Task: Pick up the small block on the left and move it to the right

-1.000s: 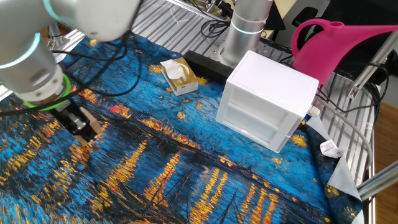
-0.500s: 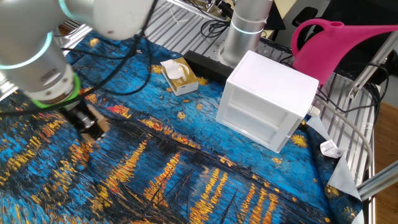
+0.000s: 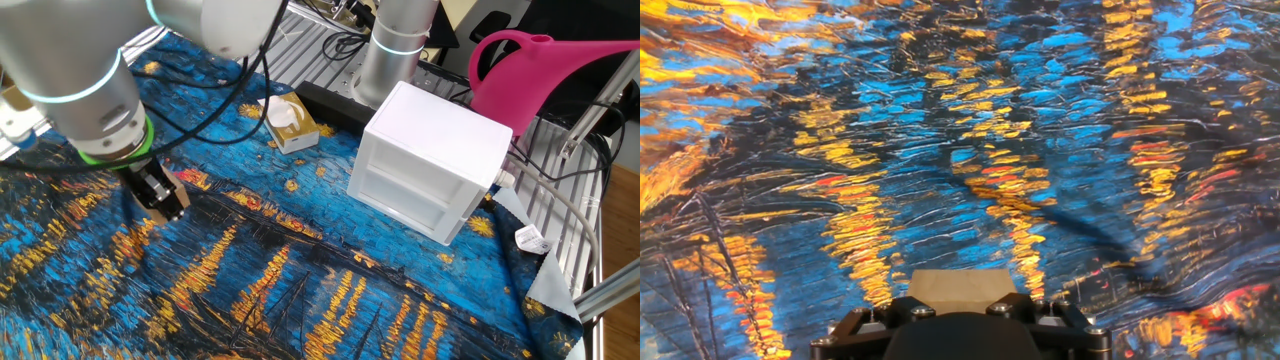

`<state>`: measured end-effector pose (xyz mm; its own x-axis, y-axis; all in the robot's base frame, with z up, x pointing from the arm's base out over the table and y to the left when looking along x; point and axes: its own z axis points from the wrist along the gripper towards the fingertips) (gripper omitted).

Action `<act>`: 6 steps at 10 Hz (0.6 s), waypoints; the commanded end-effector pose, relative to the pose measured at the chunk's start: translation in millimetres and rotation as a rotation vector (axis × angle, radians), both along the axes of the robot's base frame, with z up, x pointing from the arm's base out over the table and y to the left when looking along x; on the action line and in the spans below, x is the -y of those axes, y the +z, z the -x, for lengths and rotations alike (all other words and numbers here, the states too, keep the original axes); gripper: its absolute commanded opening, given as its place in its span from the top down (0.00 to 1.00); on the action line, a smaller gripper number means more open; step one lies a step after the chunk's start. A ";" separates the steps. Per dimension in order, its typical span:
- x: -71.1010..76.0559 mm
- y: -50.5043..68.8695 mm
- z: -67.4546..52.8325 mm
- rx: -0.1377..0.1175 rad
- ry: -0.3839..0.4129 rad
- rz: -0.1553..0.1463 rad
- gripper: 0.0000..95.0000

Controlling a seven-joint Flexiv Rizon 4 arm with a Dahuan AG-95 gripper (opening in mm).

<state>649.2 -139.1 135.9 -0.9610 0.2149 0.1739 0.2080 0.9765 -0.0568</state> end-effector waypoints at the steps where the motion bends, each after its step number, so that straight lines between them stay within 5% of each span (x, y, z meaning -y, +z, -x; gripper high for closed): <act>1: -3.2 -3.7 4.3 0.010 -0.014 0.006 1.00; 6: -3.2 -3.9 4.4 0.009 -0.018 0.004 1.00</act>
<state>646.7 -135.4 132.2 -0.9577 0.2324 0.1696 0.2257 0.9725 -0.0581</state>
